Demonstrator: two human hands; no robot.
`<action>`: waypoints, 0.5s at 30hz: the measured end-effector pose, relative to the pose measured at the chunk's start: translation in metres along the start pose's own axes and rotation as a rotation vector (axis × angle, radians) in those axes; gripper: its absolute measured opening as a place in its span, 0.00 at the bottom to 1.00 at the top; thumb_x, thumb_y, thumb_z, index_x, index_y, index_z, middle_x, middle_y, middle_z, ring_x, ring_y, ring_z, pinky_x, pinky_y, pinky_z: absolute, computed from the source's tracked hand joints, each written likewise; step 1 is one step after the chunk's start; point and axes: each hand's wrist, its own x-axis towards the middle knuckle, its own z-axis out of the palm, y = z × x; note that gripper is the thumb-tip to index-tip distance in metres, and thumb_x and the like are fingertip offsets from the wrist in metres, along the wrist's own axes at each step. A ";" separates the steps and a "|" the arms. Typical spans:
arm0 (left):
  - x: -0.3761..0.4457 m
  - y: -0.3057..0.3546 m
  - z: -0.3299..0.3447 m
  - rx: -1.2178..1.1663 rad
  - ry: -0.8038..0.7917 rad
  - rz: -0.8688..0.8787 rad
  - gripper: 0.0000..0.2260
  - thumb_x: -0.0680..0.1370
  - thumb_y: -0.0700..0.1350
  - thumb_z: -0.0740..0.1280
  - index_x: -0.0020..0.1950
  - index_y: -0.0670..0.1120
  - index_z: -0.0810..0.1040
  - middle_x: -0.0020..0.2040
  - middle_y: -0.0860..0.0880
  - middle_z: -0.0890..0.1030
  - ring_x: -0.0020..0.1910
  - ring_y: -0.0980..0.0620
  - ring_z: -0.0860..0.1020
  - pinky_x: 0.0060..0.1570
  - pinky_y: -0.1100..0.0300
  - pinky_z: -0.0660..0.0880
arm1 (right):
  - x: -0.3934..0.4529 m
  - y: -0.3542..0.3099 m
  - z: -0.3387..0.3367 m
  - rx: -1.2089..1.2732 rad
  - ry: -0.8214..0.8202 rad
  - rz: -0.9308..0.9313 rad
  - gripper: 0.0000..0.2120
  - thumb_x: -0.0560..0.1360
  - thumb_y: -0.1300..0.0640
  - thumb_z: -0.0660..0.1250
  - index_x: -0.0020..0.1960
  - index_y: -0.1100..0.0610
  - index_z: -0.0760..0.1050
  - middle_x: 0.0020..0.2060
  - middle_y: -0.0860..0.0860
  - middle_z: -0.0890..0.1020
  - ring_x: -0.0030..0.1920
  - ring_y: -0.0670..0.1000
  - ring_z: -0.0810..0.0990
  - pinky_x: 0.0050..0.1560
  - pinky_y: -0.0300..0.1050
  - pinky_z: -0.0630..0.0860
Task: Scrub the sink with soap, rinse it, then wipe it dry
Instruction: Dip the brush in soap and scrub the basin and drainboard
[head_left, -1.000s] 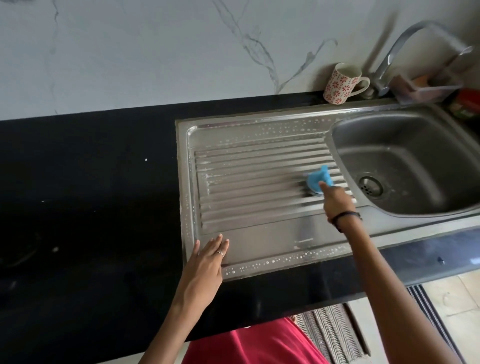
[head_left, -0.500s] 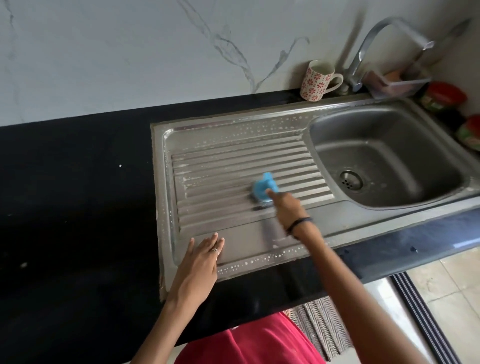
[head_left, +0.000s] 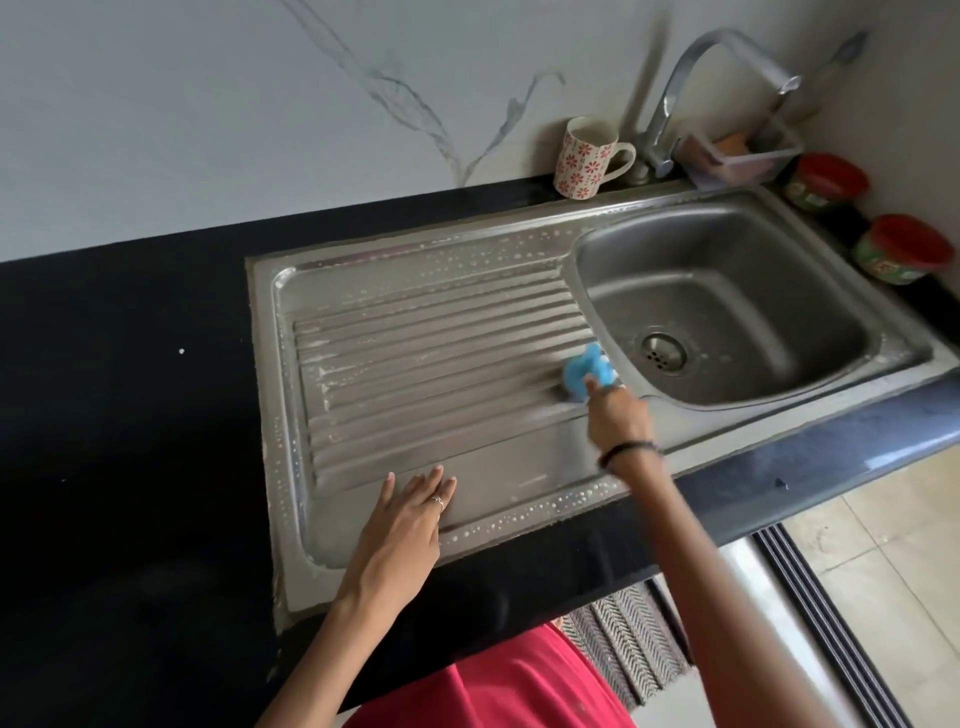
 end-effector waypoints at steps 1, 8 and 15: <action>-0.001 -0.001 0.004 -0.011 -0.020 0.009 0.22 0.73 0.34 0.63 0.67 0.45 0.73 0.68 0.49 0.69 0.65 0.51 0.73 0.67 0.49 0.57 | 0.019 0.008 -0.012 0.091 0.030 0.107 0.23 0.81 0.48 0.49 0.64 0.63 0.70 0.59 0.65 0.76 0.59 0.64 0.75 0.56 0.53 0.71; -0.002 -0.008 0.010 0.060 0.018 0.080 0.18 0.66 0.39 0.69 0.55 0.46 0.82 0.56 0.48 0.82 0.51 0.52 0.82 0.53 0.47 0.74 | 0.000 0.017 -0.017 0.129 -0.048 0.067 0.23 0.82 0.49 0.50 0.64 0.66 0.69 0.59 0.67 0.75 0.59 0.64 0.75 0.55 0.52 0.70; -0.039 -0.028 0.007 0.028 -0.008 0.011 0.24 0.83 0.50 0.38 0.69 0.41 0.65 0.64 0.43 0.76 0.61 0.48 0.76 0.66 0.55 0.59 | -0.096 -0.063 0.048 0.062 -0.404 -0.360 0.23 0.81 0.45 0.50 0.58 0.61 0.73 0.51 0.63 0.79 0.51 0.63 0.78 0.45 0.50 0.71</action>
